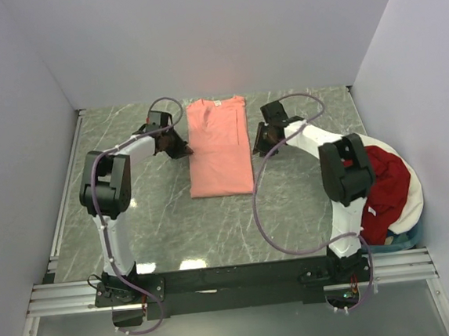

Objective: Fold and stack the t-shirts
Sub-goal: Fold the tshirt

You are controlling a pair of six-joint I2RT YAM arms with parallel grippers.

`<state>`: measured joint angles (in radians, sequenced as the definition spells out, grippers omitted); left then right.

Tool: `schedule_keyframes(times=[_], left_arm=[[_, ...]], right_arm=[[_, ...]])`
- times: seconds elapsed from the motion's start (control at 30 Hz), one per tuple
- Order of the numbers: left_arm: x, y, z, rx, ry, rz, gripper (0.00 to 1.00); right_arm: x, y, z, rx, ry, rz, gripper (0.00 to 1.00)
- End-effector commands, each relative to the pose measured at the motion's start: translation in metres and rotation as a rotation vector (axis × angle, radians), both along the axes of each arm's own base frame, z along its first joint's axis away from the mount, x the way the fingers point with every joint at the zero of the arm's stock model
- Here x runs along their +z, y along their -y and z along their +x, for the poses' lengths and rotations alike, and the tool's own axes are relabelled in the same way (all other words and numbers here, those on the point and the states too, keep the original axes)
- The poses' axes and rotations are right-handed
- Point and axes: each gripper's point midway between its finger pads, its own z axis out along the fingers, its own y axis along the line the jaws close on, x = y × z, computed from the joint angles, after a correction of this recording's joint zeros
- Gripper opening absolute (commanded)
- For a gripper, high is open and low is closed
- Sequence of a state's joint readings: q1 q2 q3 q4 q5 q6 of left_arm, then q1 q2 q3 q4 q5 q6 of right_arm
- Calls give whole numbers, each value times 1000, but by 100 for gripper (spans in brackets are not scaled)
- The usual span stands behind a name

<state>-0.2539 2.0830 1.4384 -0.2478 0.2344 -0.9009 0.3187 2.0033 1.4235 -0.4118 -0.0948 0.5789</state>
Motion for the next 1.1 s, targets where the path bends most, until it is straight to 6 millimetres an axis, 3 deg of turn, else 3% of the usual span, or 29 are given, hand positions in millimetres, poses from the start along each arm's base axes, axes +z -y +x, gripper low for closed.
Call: schedule_keyframes(times=[0.0,0.07,0.1,0.13,0.17,0.2,0.27,0.4,0.53,0.6,0.77,1.07], left_arm=[[36,-8,-19,-6,53,23,13],[40,-2,-31,-29,62,8,13],[42,6,-46,-55,62,13,13],[42,10,-55,-69,63,18,13],[54,17,-61,-86,97,7,12],[44,28,-80,-124,74,8,11],[50,39,-95,-155,93,-6,11],[34,65,-132,-221,68,-45,10],[9,76,-148,-241,21,-37,8],[-8,73,-155,-236,-18,-26,6],[-18,60,-166,-214,-26,6,6],[-23,40,-179,-187,-33,15,8]], right_arm=[[49,0,-9,-24,128,32,38],[65,-12,-22,10,170,54,38],[59,-15,-33,27,158,49,38],[67,-28,-44,61,175,55,38],[67,-34,-50,75,184,59,37],[59,-38,-62,92,168,58,37],[62,-59,-79,142,174,104,37],[48,-79,-105,196,149,119,37],[30,-95,-117,232,110,129,36],[13,-94,-122,235,72,118,36],[-16,-69,-136,201,23,82,36],[-27,-35,-144,146,6,57,35]])
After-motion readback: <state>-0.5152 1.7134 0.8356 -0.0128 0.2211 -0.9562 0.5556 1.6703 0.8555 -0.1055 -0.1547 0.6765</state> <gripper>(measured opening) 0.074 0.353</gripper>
